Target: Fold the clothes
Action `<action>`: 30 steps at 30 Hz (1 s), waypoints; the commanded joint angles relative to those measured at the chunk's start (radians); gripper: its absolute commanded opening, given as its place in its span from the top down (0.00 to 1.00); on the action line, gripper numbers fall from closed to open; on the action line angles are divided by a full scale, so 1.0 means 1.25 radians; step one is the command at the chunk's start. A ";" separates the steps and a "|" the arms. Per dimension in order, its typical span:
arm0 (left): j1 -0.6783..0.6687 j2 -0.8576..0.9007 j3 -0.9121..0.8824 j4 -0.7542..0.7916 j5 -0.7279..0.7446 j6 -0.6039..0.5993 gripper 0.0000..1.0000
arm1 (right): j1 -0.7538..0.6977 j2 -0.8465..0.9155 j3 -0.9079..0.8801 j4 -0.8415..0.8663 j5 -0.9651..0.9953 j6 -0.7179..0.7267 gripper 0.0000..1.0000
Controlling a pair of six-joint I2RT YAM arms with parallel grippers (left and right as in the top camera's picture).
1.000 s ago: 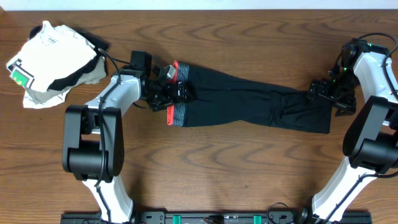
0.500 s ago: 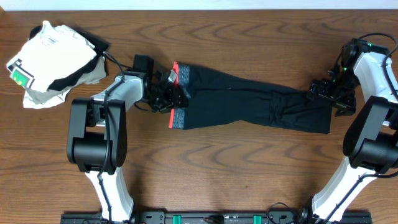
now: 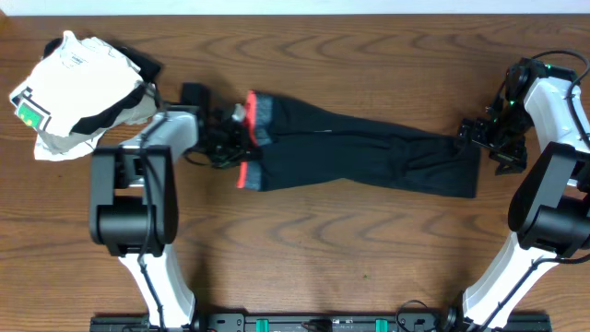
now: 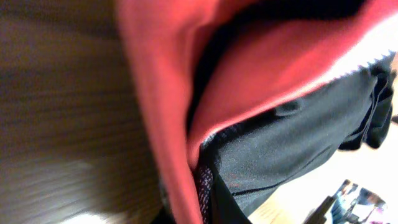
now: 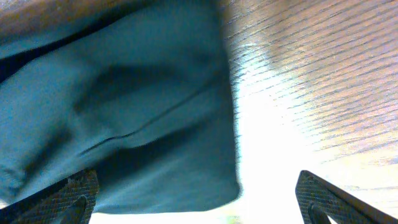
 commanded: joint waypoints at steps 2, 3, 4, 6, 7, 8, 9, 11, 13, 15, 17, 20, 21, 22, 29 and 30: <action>0.089 -0.016 0.003 -0.044 -0.053 0.008 0.94 | -0.006 -0.019 -0.003 0.000 -0.009 0.030 0.01; 0.104 -0.016 0.003 -0.053 -0.059 0.008 0.94 | -0.006 -0.019 -0.003 0.000 -0.009 0.030 0.01; 0.121 -0.016 0.003 -0.062 -0.059 0.014 0.94 | -0.006 -0.019 -0.003 0.000 -0.009 0.029 0.01; 0.150 -0.016 0.003 -0.072 -0.059 0.014 0.94 | -0.006 -0.019 -0.003 0.000 -0.009 0.029 0.01; 0.164 -0.018 0.004 -0.076 -0.059 0.014 0.94 | -0.006 -0.019 -0.003 0.000 -0.010 0.029 0.01; 0.178 -0.020 0.005 -0.081 -0.059 0.015 0.94 | -0.006 -0.019 -0.003 0.000 -0.013 0.029 0.01; 0.190 -0.022 0.007 -0.087 -0.059 0.015 0.94 | -0.006 -0.019 -0.003 0.000 -0.015 0.030 0.01; 0.216 -0.031 0.014 -0.099 -0.059 0.015 0.94 | -0.006 -0.019 -0.003 0.000 -0.023 0.030 0.01; 0.237 -0.044 0.021 -0.113 -0.059 0.015 0.94 | -0.006 -0.019 -0.003 0.000 -0.038 0.029 0.01; 0.253 -0.066 0.024 -0.128 -0.059 0.017 0.94 | -0.005 -0.019 -0.003 0.004 -0.044 0.029 0.01; 0.259 -0.093 0.025 -0.144 -0.059 0.023 0.94 | -0.003 -0.019 -0.003 0.014 -0.044 0.029 0.01; 0.256 -0.146 0.025 -0.173 -0.079 0.023 0.94 | 0.006 -0.019 -0.003 0.031 -0.044 0.029 0.01; 0.253 -0.164 0.025 -0.184 -0.086 0.023 0.94 | 0.009 -0.019 -0.003 0.036 -0.044 0.029 0.01; 0.249 -0.180 0.025 -0.193 -0.092 0.022 0.94 | 0.014 -0.019 -0.003 0.039 -0.044 0.029 0.01; 0.192 -0.272 0.025 -0.233 -0.095 0.002 0.94 | 0.049 -0.019 -0.004 0.061 -0.044 0.025 0.01; 0.179 -0.283 0.025 -0.236 -0.095 -0.007 0.94 | 0.056 -0.018 -0.005 0.064 -0.043 0.025 0.01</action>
